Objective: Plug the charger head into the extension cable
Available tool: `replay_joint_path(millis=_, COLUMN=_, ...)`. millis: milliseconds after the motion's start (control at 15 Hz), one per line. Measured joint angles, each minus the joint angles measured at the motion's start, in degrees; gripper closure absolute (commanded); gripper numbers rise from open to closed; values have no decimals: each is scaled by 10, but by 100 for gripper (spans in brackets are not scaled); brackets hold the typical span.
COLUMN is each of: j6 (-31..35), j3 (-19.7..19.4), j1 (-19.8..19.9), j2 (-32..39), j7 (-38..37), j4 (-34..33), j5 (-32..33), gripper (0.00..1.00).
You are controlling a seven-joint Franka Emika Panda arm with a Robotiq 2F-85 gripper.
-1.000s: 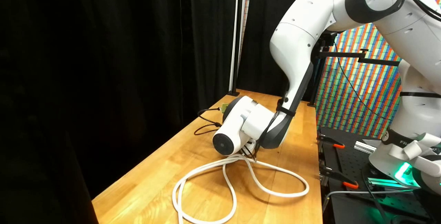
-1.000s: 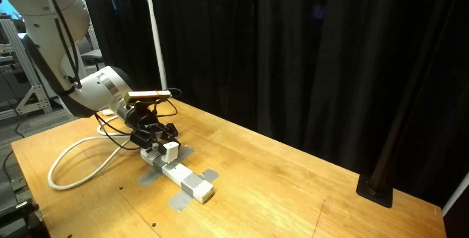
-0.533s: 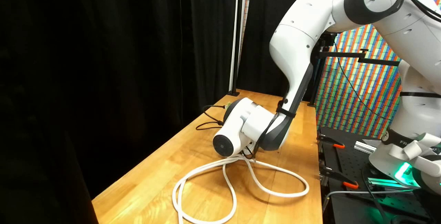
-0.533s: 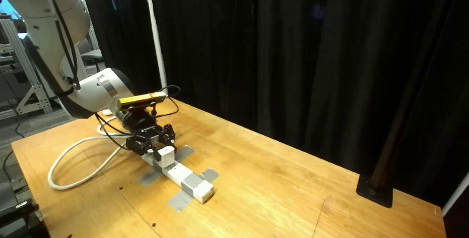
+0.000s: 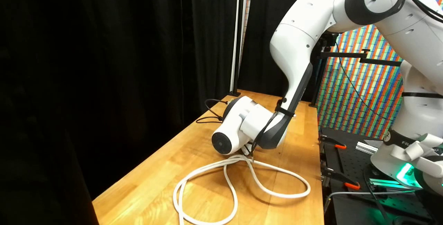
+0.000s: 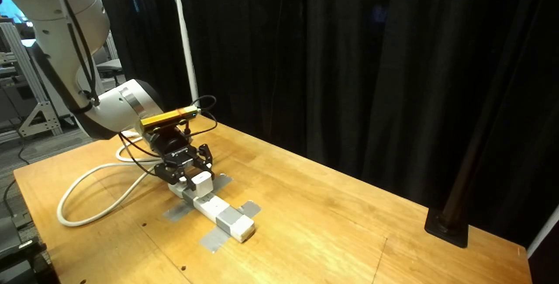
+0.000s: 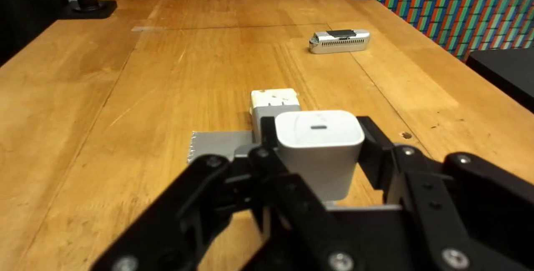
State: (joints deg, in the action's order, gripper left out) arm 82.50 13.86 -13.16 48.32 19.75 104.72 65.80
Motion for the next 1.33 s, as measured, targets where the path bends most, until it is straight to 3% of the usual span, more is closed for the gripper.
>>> replay_joint_path(millis=1333, j6=-2, j3=-8, j1=3, j2=20, j7=46, j4=-31, j5=-1, gripper=77)
